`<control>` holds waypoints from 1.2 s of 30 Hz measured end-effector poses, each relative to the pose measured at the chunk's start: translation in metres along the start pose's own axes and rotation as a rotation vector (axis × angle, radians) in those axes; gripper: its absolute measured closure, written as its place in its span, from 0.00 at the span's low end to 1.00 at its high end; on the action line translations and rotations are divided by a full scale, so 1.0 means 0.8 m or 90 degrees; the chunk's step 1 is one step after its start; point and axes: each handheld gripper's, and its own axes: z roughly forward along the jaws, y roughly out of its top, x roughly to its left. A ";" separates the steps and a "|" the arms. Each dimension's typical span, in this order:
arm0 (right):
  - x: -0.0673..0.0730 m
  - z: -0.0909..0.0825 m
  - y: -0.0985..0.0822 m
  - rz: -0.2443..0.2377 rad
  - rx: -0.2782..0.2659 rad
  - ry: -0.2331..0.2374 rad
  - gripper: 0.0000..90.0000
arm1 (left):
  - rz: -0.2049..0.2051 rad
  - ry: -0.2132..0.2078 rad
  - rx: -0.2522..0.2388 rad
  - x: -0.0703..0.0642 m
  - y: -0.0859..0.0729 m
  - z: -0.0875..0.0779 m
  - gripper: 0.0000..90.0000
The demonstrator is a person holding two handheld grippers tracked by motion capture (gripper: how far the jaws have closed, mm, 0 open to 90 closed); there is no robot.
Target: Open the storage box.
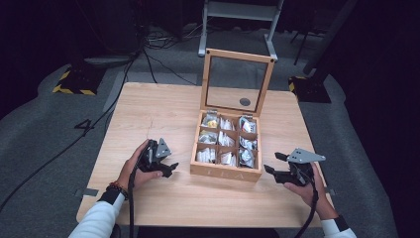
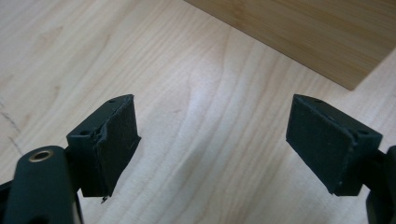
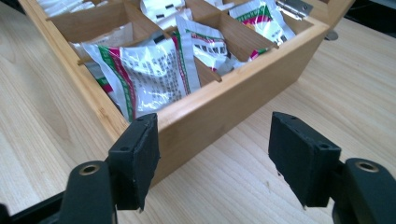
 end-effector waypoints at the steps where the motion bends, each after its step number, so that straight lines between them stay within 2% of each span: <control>1: 0.001 0.000 0.002 -0.001 -0.002 0.001 0.38 | 0.007 0.010 -0.003 -0.002 -0.002 0.000 0.19; 3: 0.003 -0.001 0.004 -0.003 -0.006 0.005 0.38 | 0.009 0.007 0.005 -0.006 -0.008 0.002 0.19; 5: 0.005 0.000 0.007 -0.009 -0.007 0.006 0.38 | -0.004 -0.014 0.004 -0.006 -0.012 0.003 0.19; 7: 0.007 0.000 0.010 -0.011 -0.009 0.009 0.38 | 0.006 0.000 -0.005 -0.010 -0.015 0.001 0.19; 12: 0.014 0.004 0.020 -0.021 -0.014 0.021 0.38 | -0.001 -0.027 0.011 -0.015 -0.023 0.002 0.19; 14: 0.017 0.006 0.023 -0.027 -0.013 0.026 0.38 | -0.002 -0.017 -0.003 -0.018 -0.027 0.000 0.19; 16: 0.021 0.009 0.026 -0.034 -0.012 0.031 0.39 | -0.002 -0.022 -0.003 -0.019 -0.031 0.000 0.19; 19: 0.024 0.012 0.030 -0.043 -0.009 0.037 0.39 | -0.012 -0.031 -0.010 -0.020 -0.035 -0.002 0.19; 22: 0.026 0.016 0.034 -0.041 -0.010 0.044 0.39 | -0.038 -0.045 -0.016 -0.017 -0.040 -0.001 0.19; 24: 0.027 0.020 0.037 -0.043 -0.010 0.048 0.39 | -0.068 -0.071 -0.017 -0.016 -0.043 0.000 0.19; 26: 0.029 0.024 0.040 -0.044 -0.007 0.056 0.39 | -0.086 -0.087 -0.010 -0.015 -0.044 0.000 0.19; 28: 0.031 0.029 0.042 -0.041 -0.006 0.071 0.39 | -0.088 -0.090 -0.010 -0.015 -0.045 -0.001 0.19; 32: 0.037 0.038 0.049 -0.051 0.002 0.083 0.39 | -0.091 -0.087 -0.009 -0.016 -0.046 -0.002 0.19; 36: 0.043 0.048 0.052 -0.063 0.017 0.086 0.39 | -0.093 -0.086 -0.009 -0.017 -0.046 -0.003 0.19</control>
